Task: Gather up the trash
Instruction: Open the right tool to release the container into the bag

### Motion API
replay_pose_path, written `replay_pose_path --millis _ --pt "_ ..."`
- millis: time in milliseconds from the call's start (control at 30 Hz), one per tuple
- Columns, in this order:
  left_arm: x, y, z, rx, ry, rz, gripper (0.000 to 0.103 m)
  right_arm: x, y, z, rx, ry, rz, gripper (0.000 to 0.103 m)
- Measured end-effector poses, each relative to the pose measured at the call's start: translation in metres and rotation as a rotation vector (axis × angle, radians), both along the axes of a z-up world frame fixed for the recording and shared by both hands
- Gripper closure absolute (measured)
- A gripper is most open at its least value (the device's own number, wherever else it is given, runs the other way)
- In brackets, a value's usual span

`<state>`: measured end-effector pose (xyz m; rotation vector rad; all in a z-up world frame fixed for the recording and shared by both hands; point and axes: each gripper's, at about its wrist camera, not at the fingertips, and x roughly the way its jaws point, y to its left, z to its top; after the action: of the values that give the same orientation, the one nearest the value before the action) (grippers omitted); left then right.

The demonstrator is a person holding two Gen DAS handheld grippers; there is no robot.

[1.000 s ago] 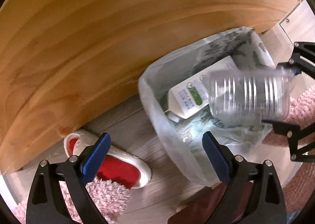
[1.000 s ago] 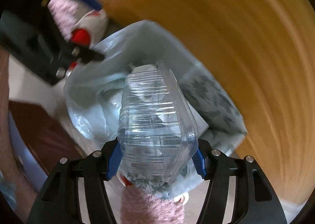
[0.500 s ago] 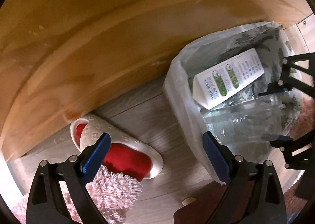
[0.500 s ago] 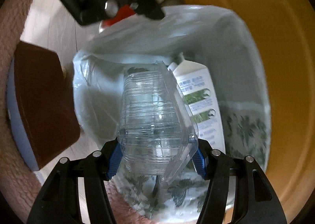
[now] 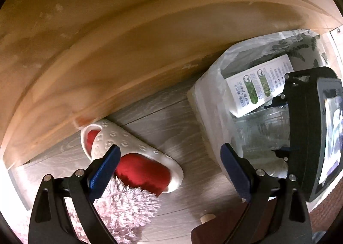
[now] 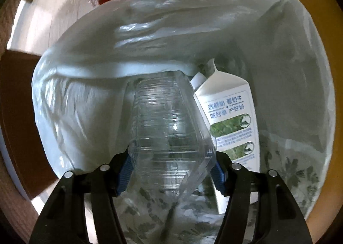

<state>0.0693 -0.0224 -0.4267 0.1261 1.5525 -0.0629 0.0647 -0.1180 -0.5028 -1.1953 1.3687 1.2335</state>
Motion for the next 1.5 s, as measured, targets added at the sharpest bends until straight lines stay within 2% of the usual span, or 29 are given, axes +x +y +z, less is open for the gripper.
replay_pose_path --millis 133,200,267,667,933,1133,1500 --pt "0.001 0.002 -0.003 0.009 0.012 0.006 0.012 0.003 -0.001 -0.001 0.009 0.015 -0.028 0.042" --pt "0.001 0.003 -0.003 0.011 0.013 0.006 0.012 0.006 -0.012 -0.001 0.013 0.031 -0.047 0.035" --pt "0.001 0.003 -0.002 0.011 0.015 0.003 0.012 0.007 -0.011 0.005 0.019 0.04 -0.056 0.034" --pt "-0.004 0.007 -0.016 -0.004 0.047 0.003 0.012 0.005 -0.027 0.03 0.105 0.008 -0.151 0.034" --pt "-0.007 0.004 -0.021 0.0 0.066 -0.007 0.012 0.009 -0.039 0.037 0.136 -0.024 -0.197 0.022" --pt "-0.009 0.005 -0.022 0.002 0.068 -0.009 0.012 0.017 -0.041 0.051 0.155 -0.04 -0.238 0.022" --pt "-0.015 0.002 -0.014 0.007 0.042 -0.015 0.012 0.004 -0.044 0.077 0.153 -0.083 -0.295 0.022"
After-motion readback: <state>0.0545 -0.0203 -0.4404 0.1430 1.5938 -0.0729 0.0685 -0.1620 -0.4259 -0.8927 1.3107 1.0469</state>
